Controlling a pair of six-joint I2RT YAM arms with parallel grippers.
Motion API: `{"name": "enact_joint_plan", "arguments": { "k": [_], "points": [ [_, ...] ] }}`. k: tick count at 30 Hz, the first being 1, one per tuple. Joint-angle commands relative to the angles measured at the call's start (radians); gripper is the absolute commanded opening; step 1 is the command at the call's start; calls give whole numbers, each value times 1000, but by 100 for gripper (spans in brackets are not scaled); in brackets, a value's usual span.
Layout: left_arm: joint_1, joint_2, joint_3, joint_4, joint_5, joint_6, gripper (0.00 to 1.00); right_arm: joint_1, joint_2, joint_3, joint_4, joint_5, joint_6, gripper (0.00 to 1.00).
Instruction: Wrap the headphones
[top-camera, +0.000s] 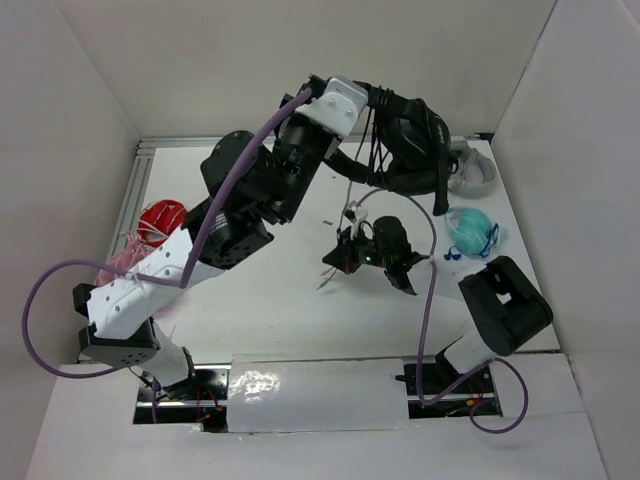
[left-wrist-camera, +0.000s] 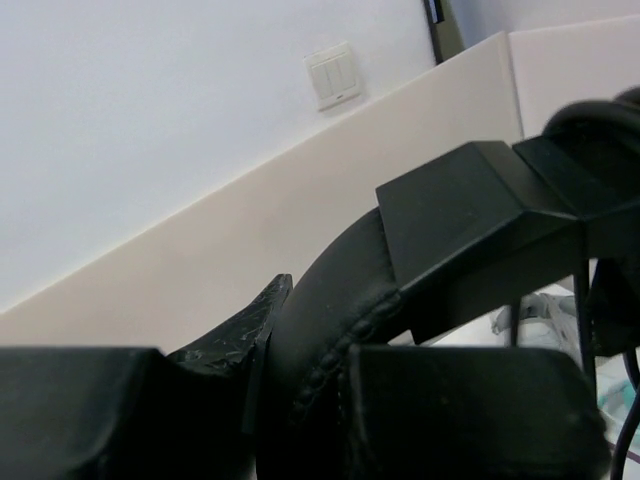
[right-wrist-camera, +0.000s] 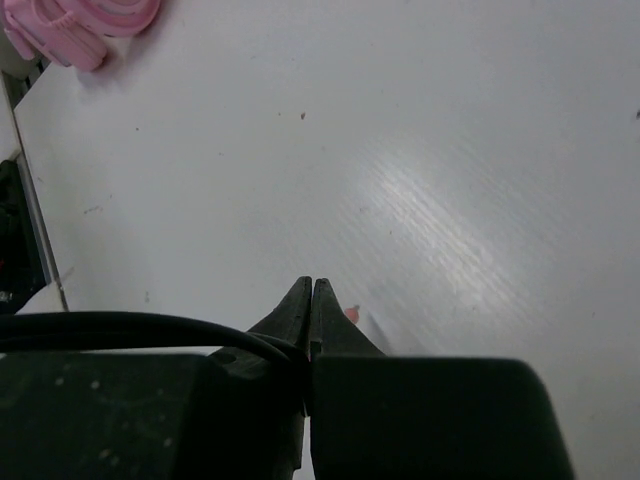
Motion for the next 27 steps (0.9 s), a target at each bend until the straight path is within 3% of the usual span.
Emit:
{"name": "enact_joint_plan", "arguments": {
  "k": [1,2,3,5,10,13,16,17,19,22,27],
  "points": [
    [99,-13,39,97,8,-97,0,18,-72,-96,77,57,60,0],
    [131,12,62,31,22,-153,0,27,-122,-122,80,78,72,0],
    [168,26,87,-145,68,-222,0,32,-153,-180,79,98,86,0],
    [278,43,114,-282,113,-390,0,44,-248,-228,51,158,118,0],
    [520,75,128,-483,240,-688,0,82,-487,-308,-171,288,114,0],
    [616,110,92,-511,181,-748,0,142,-632,-320,-317,353,104,0],
    [702,180,110,-609,100,-802,0,199,-764,-279,-486,483,92,0],
    [772,226,171,-747,202,-910,0,246,-823,-265,-565,503,92,0],
    [853,263,217,-852,310,-1044,0,294,-868,-221,-627,543,91,0],
    [941,276,115,-871,283,-1100,0,422,-936,-150,-766,673,92,0],
    [993,296,35,-905,245,-1150,0,579,-927,61,-909,919,26,0]
  ]
}}
